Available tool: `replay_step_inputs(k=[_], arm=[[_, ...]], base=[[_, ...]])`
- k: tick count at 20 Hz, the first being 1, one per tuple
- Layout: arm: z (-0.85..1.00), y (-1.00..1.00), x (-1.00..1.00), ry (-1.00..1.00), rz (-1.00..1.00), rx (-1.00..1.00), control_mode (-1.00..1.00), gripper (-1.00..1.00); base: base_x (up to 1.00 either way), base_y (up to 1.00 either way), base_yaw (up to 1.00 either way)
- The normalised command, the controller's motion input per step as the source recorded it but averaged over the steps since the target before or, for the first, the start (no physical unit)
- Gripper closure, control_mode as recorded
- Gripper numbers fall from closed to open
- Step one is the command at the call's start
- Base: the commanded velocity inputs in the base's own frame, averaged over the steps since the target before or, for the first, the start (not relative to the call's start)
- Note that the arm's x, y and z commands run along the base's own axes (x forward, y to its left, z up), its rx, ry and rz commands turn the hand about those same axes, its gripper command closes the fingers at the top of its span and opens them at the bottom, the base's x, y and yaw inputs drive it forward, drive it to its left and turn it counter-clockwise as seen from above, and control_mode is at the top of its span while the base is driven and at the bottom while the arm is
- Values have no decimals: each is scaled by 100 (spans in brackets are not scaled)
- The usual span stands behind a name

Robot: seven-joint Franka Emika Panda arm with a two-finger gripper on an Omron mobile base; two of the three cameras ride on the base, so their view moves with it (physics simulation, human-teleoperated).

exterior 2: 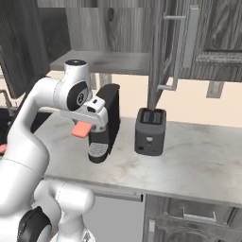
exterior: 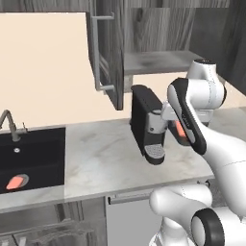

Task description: Pick up the bar soap and bar soap from the sink, and place them back in the cabinet, and close the cabinet doors.

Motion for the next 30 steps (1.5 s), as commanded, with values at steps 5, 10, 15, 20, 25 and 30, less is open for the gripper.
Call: replay_step_inputs(k=[5, 10, 15, 20, 25, 30], arm=[[0, 0, 0, 0, 0, 0, 100, 100], [0, 0, 0, 0, 0, 0, 100, 100], [0, 0, 0, 0, 0, 0, 100, 100], [0, 0, 0, 0, 0, 0, 100, 100], [0, 0, 0, 0, 0, 0, -100, 100], [11, -3, 2, -2, 0, 0, -100, 100]], base=[[37, -22, 0], [28, -17, 0], [29, -15, 0], [8, -4, 0], [0, 0, 0], [0, 0, 0]])
